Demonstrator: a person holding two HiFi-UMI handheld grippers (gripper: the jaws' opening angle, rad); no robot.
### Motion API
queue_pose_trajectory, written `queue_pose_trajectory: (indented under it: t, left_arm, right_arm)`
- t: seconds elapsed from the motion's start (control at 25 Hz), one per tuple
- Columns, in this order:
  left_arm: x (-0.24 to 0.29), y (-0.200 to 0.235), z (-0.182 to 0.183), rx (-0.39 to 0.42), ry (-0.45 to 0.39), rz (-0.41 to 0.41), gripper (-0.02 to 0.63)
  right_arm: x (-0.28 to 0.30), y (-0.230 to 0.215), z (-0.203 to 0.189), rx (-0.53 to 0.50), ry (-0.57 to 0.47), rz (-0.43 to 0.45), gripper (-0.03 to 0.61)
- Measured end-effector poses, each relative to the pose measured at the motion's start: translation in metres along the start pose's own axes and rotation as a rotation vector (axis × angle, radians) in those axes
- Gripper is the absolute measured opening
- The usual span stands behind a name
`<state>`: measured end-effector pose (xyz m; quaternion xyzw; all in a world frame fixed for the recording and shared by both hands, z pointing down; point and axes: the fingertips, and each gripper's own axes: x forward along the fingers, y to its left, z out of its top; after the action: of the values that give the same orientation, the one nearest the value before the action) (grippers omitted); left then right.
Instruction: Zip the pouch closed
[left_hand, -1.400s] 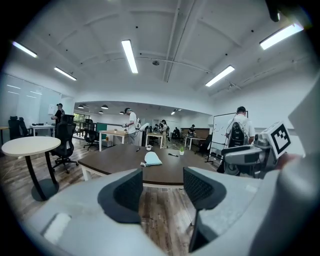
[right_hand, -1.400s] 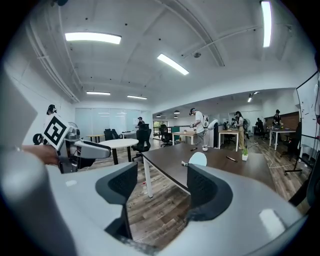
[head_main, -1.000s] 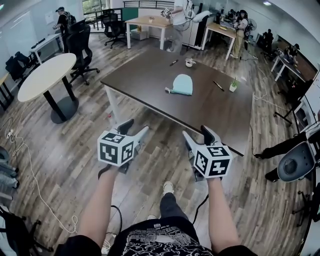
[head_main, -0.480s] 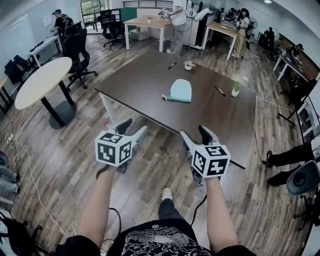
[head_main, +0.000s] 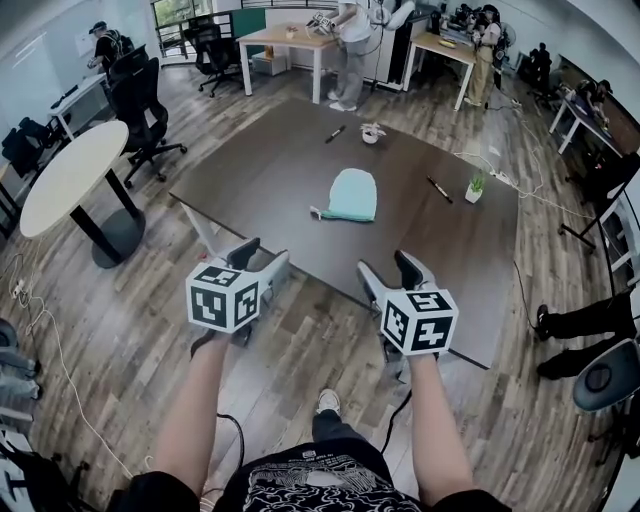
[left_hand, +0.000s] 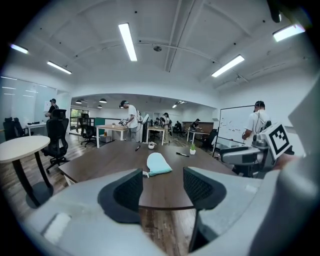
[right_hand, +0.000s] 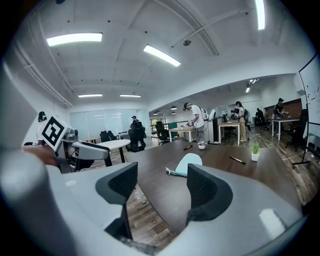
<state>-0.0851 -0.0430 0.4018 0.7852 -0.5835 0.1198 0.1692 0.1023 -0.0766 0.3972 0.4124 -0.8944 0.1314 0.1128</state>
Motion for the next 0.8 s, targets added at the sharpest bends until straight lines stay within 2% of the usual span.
queue_pose_trajectory:
  t: [0.4,0.8]
  left_arm:
    - [0.073,0.018,0.019,-0.021,0.03,0.017,0.255]
    - [0.11,0.027,0.034,-0.01,0.053,0.039,0.255]
  right_arm:
    - [0.056,-0.057,0.013,0.014,0.031,0.012,0.298]
    - [0.089,-0.083,0.023,0.027,0.042,0.043,0.298]
